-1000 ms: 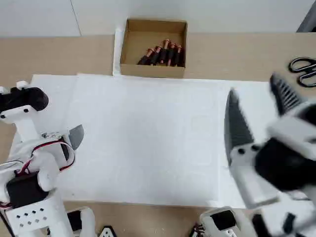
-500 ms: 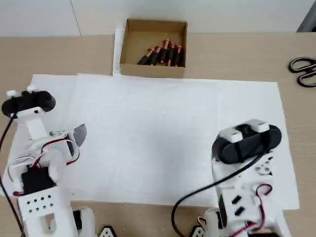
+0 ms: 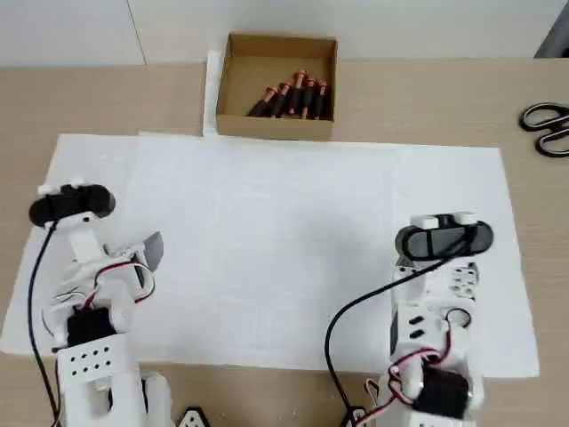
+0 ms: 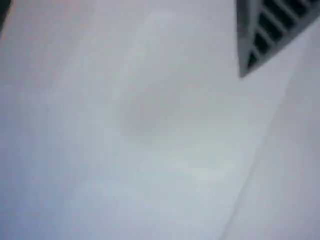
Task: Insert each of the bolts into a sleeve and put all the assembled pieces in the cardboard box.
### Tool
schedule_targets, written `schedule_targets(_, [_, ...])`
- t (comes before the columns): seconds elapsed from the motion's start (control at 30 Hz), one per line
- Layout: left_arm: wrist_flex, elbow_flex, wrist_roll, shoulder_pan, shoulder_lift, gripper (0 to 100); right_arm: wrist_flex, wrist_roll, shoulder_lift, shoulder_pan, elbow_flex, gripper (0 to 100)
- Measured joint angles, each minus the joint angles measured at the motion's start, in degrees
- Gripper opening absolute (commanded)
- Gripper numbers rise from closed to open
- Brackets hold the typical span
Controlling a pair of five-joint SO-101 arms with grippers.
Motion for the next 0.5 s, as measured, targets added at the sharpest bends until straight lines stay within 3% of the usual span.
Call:
schedule_targets(0.23, [-3.3, 5.9, 0.0, 0.0, 0.1, 30, -5.5, 0.0, 0.0, 0.1, 11.7, 20.9])
schedule_targets(0.5, [-3.3, 6.8, 0.0, 0.0, 0.1, 30, -6.0, 0.0, 0.0, 0.0, 12.5, 20.9])
